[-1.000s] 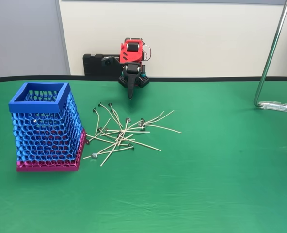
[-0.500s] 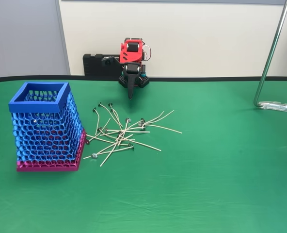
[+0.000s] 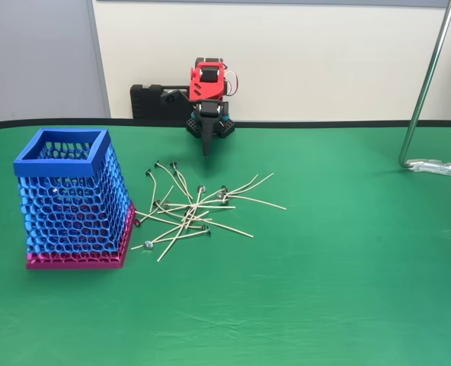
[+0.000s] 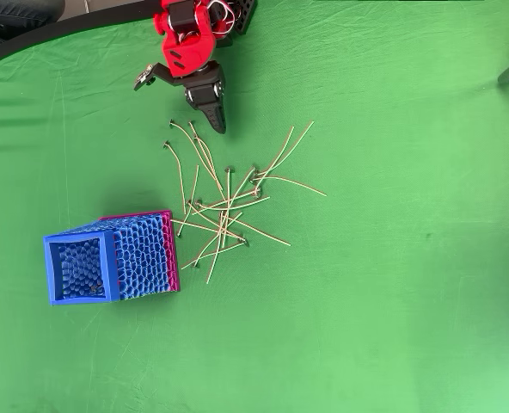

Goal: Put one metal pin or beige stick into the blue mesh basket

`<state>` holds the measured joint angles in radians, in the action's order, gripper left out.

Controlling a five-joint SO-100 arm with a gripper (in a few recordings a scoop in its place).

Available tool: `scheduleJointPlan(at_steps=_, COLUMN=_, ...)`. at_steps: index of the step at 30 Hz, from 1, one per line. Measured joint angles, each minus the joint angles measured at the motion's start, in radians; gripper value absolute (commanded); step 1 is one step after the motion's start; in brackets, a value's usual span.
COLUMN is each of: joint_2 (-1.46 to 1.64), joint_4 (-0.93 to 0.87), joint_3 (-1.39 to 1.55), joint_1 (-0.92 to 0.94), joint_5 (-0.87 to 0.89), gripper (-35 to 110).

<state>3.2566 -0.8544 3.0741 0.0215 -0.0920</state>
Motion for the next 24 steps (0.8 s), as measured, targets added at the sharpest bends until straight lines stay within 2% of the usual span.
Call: scheduleJointPlan(at_steps=24, joint_2=-0.298, joint_4=-0.103, joint_3=-0.270, joint_1=0.043, joint_5=0.009, gripper=1)
